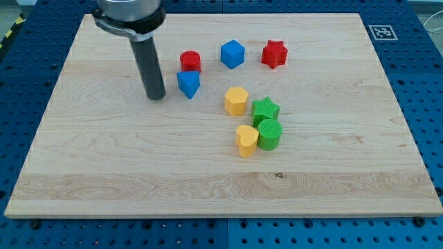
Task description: Push the blue triangle closer to the yellow hexagon
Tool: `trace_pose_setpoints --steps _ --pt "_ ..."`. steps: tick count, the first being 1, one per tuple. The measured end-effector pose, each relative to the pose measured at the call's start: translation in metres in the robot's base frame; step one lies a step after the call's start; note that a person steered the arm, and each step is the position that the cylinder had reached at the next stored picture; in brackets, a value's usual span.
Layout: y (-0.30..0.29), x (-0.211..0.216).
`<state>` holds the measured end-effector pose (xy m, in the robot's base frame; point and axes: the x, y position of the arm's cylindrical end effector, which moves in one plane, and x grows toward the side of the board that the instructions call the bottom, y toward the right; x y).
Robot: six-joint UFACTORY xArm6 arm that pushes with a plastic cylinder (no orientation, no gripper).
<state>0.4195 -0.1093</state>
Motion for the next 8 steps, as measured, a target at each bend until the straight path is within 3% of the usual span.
trace_pose_setpoints --steps 5,8 --pt "0.017 -0.022" --pt "0.08 -0.022"
